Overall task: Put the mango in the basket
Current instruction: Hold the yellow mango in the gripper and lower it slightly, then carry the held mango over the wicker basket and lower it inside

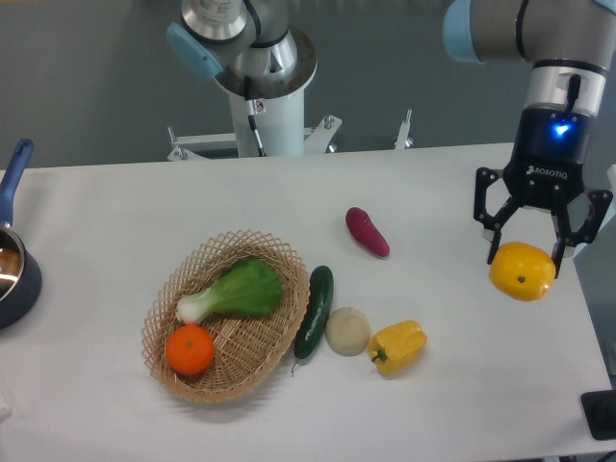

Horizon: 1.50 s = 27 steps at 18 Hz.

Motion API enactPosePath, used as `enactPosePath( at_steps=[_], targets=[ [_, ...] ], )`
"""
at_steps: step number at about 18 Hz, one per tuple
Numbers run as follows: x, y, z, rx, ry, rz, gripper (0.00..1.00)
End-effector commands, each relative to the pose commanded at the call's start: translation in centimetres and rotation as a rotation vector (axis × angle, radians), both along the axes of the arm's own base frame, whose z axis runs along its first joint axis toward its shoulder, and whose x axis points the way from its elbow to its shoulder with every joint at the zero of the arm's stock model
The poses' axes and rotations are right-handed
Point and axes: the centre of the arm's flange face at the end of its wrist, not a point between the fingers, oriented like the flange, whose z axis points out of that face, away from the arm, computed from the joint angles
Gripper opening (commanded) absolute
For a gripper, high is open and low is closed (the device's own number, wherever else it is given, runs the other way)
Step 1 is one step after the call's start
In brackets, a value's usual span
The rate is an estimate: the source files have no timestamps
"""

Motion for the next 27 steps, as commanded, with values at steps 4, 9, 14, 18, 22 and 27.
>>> enactPosePath(
  at_steps=[4, 9, 14, 18, 22, 27],
  targets=[
    [0.7, 3.1, -1.4, -0.074, 0.007, -0.006, 0.3],
    [3.8, 7.3, -2.7, -0.228, -0.013, 0.077, 0.29],
    [10.9, 11.5, -5.7, -0.402, 0.003, 0.082, 0.3],
    [19.0, 12.6, -9.3, -0.504, -0.012, 0.007, 0.3],
    [24.4, 13.6, -11.9, -0.585, -0.017, -0.033, 0.3],
    [28.2, 16.8, -15.5, -0.609, -0.175, 0.06, 0.3]
  ],
)
